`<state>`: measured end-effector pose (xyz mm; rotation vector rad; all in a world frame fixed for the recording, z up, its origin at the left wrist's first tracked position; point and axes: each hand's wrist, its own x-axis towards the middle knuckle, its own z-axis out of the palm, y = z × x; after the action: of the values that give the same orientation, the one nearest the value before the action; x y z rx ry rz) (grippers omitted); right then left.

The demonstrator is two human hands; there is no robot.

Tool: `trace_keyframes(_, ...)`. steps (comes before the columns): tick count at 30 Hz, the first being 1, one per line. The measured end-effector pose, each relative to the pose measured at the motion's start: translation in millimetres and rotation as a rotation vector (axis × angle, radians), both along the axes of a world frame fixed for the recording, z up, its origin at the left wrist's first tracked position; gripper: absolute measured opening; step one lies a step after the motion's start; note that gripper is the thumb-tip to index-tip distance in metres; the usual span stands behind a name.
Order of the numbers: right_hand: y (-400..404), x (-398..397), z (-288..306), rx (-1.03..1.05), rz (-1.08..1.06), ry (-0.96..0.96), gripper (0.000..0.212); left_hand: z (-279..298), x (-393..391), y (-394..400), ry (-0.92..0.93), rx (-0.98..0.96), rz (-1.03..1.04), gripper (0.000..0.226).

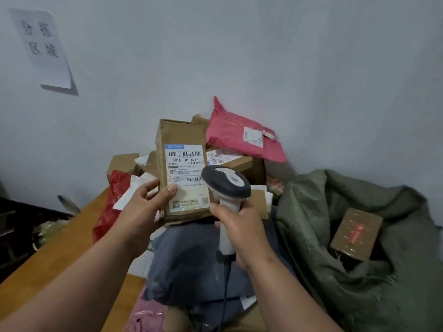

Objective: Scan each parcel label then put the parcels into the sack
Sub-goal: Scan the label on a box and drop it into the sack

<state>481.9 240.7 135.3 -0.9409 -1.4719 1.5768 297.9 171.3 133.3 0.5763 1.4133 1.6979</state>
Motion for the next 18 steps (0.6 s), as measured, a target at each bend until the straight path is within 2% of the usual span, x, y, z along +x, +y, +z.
trace_keyframes(3,1,17,-2,-0.093,-0.081,0.108,0.021,6,25,22,0.045,-0.038,-0.087,0.089)
trace_keyframes(7,9,52,-4,-0.171,-0.186,0.178,0.034,10,64,48,0.128,-0.065,-0.150,0.092)
trace_keyframes(11,19,101,-9,-0.224,-0.342,0.257,0.034,13,116,77,0.237,-0.101,-0.266,0.095)
trace_keyframes(15,41,161,-10,-0.264,-0.494,0.323,0.029,16,178,120,0.355,-0.143,-0.428,0.078)
trace_keyframes(18,67,210,-13,-0.312,-0.597,0.325,0.026,9,234,158,0.427,-0.177,-0.492,0.081)
